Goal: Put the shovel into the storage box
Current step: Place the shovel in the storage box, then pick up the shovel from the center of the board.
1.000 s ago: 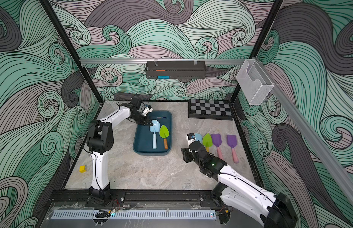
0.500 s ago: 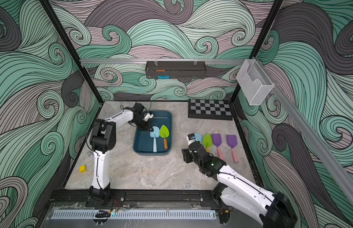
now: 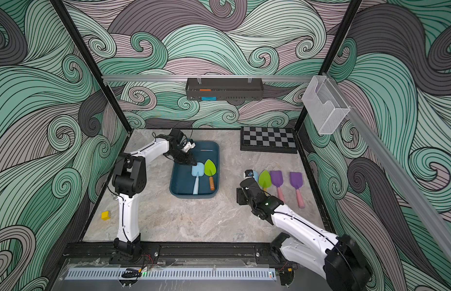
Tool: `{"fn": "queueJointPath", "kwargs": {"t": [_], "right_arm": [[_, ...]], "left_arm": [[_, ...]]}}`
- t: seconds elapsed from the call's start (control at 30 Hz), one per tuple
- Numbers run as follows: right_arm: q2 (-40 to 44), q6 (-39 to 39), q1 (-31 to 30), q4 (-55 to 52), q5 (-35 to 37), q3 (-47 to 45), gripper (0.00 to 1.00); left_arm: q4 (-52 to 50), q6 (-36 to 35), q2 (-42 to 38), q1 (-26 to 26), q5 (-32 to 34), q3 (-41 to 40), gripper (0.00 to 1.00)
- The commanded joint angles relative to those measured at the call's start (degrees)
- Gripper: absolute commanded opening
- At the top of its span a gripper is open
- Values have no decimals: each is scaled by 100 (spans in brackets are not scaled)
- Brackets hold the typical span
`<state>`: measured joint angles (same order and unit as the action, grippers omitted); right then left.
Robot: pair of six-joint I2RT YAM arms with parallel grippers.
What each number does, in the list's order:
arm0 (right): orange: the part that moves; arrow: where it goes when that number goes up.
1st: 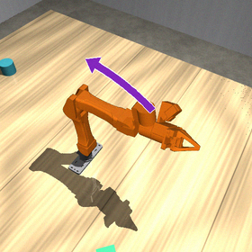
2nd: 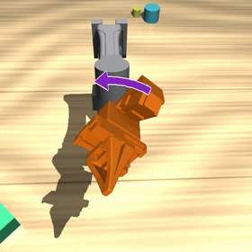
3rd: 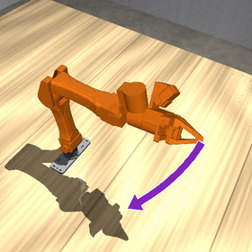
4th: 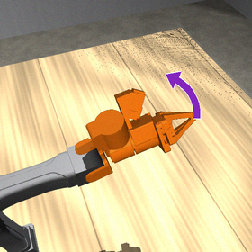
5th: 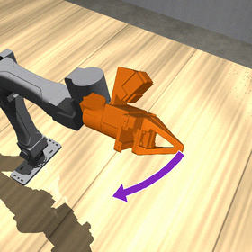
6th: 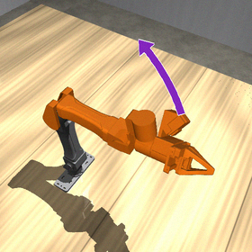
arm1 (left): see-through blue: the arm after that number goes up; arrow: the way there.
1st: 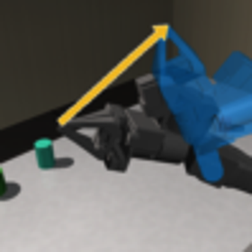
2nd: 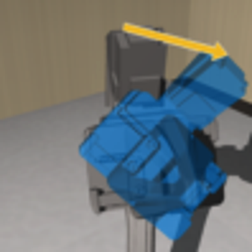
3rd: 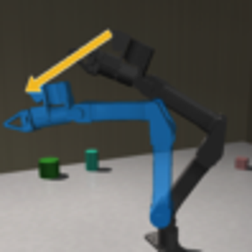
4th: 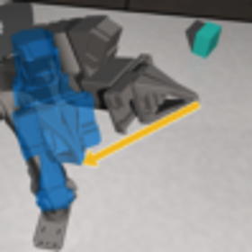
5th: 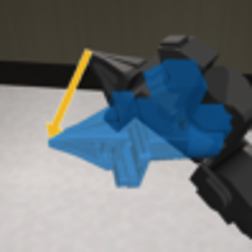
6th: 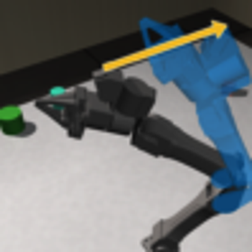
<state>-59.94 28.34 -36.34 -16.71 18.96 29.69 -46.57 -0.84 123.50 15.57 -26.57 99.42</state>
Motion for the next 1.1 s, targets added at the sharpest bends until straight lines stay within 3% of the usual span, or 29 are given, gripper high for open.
{"fn": "queueJointPath", "kwargs": {"t": [0.0, 0.4, 0.5, 0.67, 0.73, 0.83, 1.07], "right_arm": [[-262, 428, 120, 8, 170, 18, 71], [-1391, 881, 747, 575, -2, 20, 71], [-1684, 927, 821, 713, -148, 1, 67], [-1837, 918, 832, 861, -287, -54, 45], [-1828, 855, 834, 951, -324, -91, 31], [-1878, 750, 830, 1003, -375, -59, 17], [-1671, 353, 769, 802, -606, 230, 0]], "left_arm": [[-187, -48, -670, 87, 206, 201, 46], [711, 244, -2178, 409, 177, -1109, 48], [925, 353, -2352, 433, 40, -1362, 49], [1274, 573, -2564, 471, -123, -1642, 49], [1556, 785, -2651, 477, -253, -1787, 49], [2087, 1117, -2773, 532, -575, -2054, 49], [3256, 1891, -2884, 711, -1213, -2620, 50]]}}
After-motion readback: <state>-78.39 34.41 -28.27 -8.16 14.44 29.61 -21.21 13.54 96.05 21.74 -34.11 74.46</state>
